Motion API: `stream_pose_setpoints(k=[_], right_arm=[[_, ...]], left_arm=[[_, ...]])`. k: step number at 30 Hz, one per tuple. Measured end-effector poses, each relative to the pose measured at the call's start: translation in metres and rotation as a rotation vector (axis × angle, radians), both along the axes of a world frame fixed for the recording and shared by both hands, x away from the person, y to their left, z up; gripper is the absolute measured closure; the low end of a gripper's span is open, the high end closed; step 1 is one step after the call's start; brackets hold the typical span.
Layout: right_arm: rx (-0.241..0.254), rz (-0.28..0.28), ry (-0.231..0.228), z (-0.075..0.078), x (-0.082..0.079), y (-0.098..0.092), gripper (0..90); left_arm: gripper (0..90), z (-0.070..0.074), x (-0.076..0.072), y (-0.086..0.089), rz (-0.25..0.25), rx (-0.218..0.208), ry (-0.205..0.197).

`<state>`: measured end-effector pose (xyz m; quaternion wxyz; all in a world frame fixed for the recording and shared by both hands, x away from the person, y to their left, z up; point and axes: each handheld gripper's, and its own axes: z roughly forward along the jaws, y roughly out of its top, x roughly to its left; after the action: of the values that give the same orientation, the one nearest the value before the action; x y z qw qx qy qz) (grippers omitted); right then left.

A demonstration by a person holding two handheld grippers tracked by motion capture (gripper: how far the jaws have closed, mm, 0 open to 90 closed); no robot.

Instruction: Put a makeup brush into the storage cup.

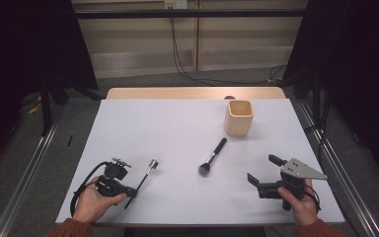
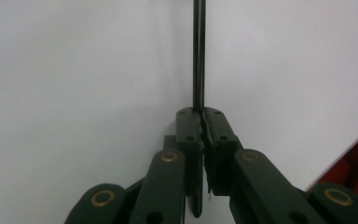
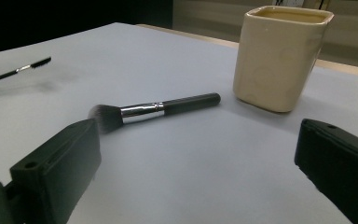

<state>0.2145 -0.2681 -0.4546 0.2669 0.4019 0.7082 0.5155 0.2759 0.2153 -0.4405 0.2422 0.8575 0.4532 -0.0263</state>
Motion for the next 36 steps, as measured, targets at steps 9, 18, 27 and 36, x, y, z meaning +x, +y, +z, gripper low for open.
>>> stream_pose_setpoints(k=[9,18,27,36], right_arm=[[0.016,0.006,0.009,0.000,0.000,0.001,0.0],[0.025,0.015,0.014,0.000,-0.002,0.001,0.0],[0.044,0.024,0.020,0.000,-0.001,0.003,0.0],[0.080,0.032,-0.007,-0.001,-0.003,0.008,0.0]], left_arm=[[86.0,0.001,-0.006,0.005,0.028,-0.130,-0.123],[86.0,0.003,-0.012,0.003,-0.004,-0.243,-0.240],[85.9,0.010,-0.018,0.006,0.006,-0.329,-0.403],[86.0,0.017,-0.024,0.006,0.017,-0.365,-0.549]])
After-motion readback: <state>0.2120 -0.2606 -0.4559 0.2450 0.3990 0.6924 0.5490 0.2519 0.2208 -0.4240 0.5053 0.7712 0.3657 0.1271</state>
